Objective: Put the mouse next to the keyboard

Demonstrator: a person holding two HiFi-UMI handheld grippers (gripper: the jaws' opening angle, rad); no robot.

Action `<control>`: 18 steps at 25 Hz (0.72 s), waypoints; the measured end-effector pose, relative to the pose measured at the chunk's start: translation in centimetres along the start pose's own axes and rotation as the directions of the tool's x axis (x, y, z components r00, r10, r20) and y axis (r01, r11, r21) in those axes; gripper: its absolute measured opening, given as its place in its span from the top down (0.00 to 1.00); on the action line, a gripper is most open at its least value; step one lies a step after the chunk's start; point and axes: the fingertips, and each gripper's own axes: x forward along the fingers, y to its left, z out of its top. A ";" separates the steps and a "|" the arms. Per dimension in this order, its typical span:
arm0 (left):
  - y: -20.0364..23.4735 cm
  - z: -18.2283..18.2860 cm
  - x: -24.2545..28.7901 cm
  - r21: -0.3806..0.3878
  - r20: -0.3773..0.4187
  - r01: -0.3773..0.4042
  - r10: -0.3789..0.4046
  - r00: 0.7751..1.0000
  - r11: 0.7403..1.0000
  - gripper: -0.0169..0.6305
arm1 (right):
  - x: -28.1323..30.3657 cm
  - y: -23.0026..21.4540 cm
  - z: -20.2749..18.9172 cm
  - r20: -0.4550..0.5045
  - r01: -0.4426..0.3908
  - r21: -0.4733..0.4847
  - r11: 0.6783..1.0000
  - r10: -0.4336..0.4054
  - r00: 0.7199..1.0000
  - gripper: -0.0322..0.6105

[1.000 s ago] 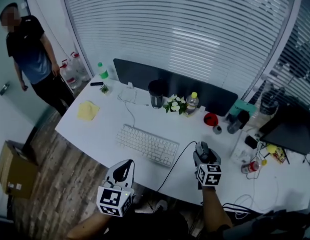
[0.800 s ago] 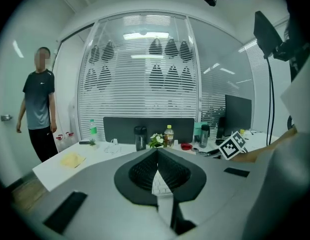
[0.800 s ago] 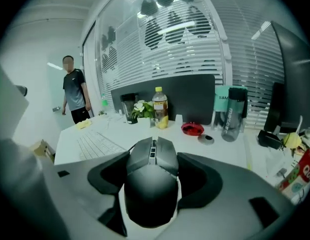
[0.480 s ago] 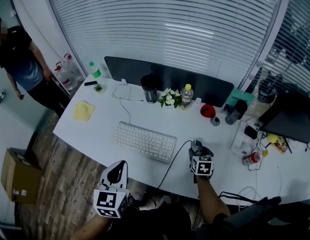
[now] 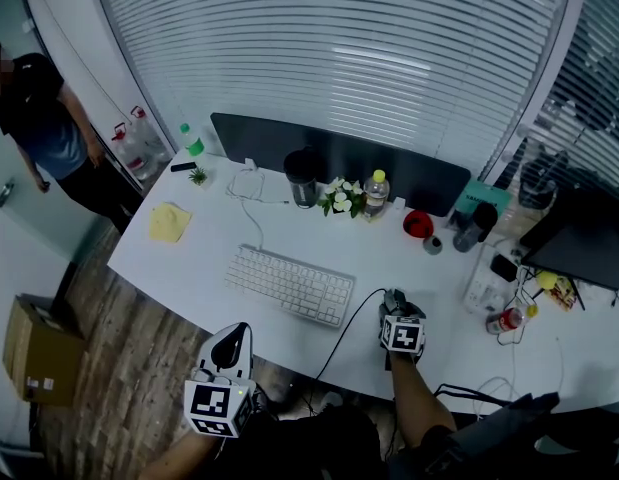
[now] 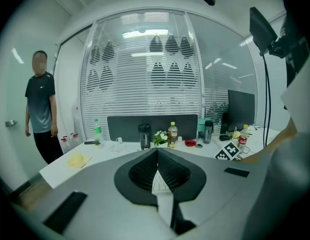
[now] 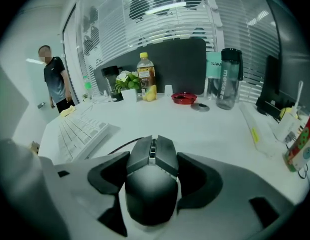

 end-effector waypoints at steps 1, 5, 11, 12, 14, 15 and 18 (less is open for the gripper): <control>0.0 -0.1 0.0 -0.002 -0.001 0.001 -0.001 1.000 1.000 0.93 | 0.1 -0.1 -0.2 -0.004 0.008 0.001 1.000 -0.008 1.000 0.49; -0.2 -0.2 0.0 0.000 -0.006 0.008 -0.008 1.000 1.000 0.93 | 0.1 -0.3 -0.4 -0.007 0.042 -0.001 0.999 -0.042 0.999 0.49; 0.2 -0.3 -0.1 -0.001 -0.001 0.008 -0.008 1.000 1.000 0.93 | 0.4 -0.1 -0.5 -0.011 0.056 -0.018 0.998 -0.056 0.998 0.48; 0.3 -0.2 -0.2 -0.003 0.001 0.008 -0.008 1.000 1.000 0.93 | 0.4 -0.2 -0.6 -0.013 0.052 -0.015 0.999 -0.052 0.999 0.47; 0.5 0.0 -0.1 -0.012 0.003 0.010 -0.010 1.000 1.000 0.93 | 0.5 -0.2 -0.7 -0.021 0.045 -0.011 0.999 -0.045 0.999 0.47; 0.7 0.1 -0.1 -0.016 0.004 0.011 -0.011 1.000 1.000 0.93 | 0.4 -0.2 -0.6 -0.022 0.044 -0.012 0.999 -0.044 0.999 0.46; 1.0 0.7 0.2 -0.006 0.016 0.018 -0.018 1.000 1.000 0.93 | -0.4 0.0 0.5 0.003 0.037 -0.021 0.999 -0.037 0.999 0.43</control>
